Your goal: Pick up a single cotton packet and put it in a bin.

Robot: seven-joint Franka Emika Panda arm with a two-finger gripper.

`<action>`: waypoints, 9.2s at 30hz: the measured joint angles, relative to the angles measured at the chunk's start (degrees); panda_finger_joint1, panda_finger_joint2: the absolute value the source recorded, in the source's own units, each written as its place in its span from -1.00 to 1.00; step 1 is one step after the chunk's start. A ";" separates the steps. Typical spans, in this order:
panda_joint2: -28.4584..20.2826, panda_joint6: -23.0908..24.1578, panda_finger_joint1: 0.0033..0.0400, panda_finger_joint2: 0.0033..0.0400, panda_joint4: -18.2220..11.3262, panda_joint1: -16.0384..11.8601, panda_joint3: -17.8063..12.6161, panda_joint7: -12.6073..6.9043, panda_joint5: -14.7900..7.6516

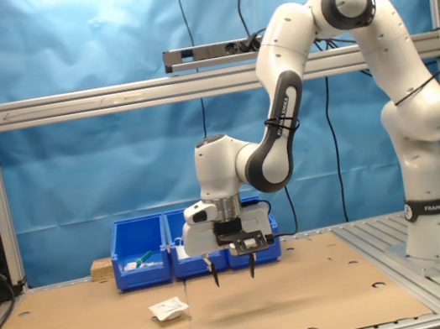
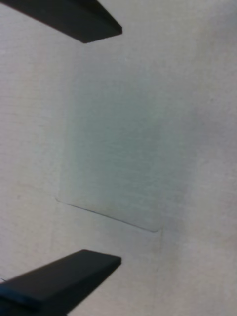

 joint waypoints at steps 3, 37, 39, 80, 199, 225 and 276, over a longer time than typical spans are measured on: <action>0.00 0.00 1.00 1.00 0.00 0.00 0.00 0.00 0.00; 0.00 0.00 1.00 1.00 0.00 0.00 0.00 0.00 0.00; 0.00 0.00 1.00 1.00 0.00 0.00 0.00 0.00 0.00; 0.00 0.00 1.00 1.00 0.00 0.00 0.00 0.00 0.00; -11.44 -18.00 1.00 1.00 11.50 0.57 0.91 0.00 0.00; -4.40 -25.50 1.00 1.00 22.27 0.57 1.02 -0.45 0.00; 17.80 -26.02 1.00 1.00 39.06 0.57 1.00 -22.61 0.00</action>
